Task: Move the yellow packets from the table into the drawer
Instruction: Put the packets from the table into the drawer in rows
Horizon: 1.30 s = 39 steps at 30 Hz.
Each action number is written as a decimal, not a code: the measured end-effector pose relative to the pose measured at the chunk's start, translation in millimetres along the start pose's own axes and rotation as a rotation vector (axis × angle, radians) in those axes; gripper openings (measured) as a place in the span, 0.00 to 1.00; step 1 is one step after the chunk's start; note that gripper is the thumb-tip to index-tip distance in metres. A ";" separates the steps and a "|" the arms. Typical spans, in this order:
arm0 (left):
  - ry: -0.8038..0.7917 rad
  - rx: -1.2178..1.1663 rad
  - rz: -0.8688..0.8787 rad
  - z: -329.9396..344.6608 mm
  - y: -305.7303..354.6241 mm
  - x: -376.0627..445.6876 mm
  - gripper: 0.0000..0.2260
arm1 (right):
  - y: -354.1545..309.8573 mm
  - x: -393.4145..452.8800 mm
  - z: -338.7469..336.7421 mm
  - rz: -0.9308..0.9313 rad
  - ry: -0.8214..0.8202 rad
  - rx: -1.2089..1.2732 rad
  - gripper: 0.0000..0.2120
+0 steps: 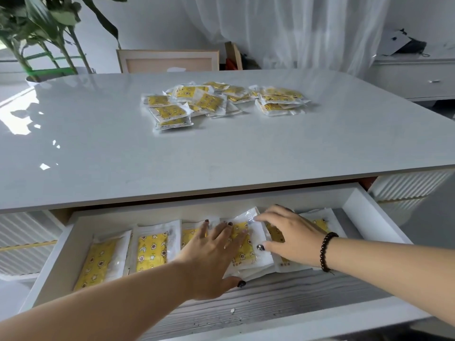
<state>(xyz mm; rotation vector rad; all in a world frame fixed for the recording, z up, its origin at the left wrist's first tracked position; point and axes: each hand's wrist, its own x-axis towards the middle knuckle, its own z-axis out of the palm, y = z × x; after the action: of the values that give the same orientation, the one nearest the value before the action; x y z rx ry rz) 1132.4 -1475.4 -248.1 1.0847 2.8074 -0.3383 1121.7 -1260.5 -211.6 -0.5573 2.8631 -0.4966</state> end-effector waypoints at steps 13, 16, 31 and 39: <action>0.196 -0.005 -0.051 4.5 -1.1 -2.8 0.41 | -0.6 -4.9 7.1 -0.018 -0.086 -0.066 0.25; 0.261 0.009 -0.008 -2.1 -3.4 -6.5 0.40 | -6.2 -5.3 -5.1 0.014 -0.082 -0.117 0.21; 0.736 -0.235 -0.088 -97.7 -87.4 -40.9 0.11 | -43.2 20.9 -110.8 0.033 0.216 0.149 0.07; 0.897 -1.251 -0.790 -94.2 -175.6 0.2 0.14 | -36.1 97.6 -103.0 0.088 0.350 0.011 0.08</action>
<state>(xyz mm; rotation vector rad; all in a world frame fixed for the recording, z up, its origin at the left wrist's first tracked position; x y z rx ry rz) 1011.6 -1578.3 -127.7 -0.2711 2.8581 1.9749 1020.0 -1300.7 -114.3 -0.3703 3.1933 -0.6527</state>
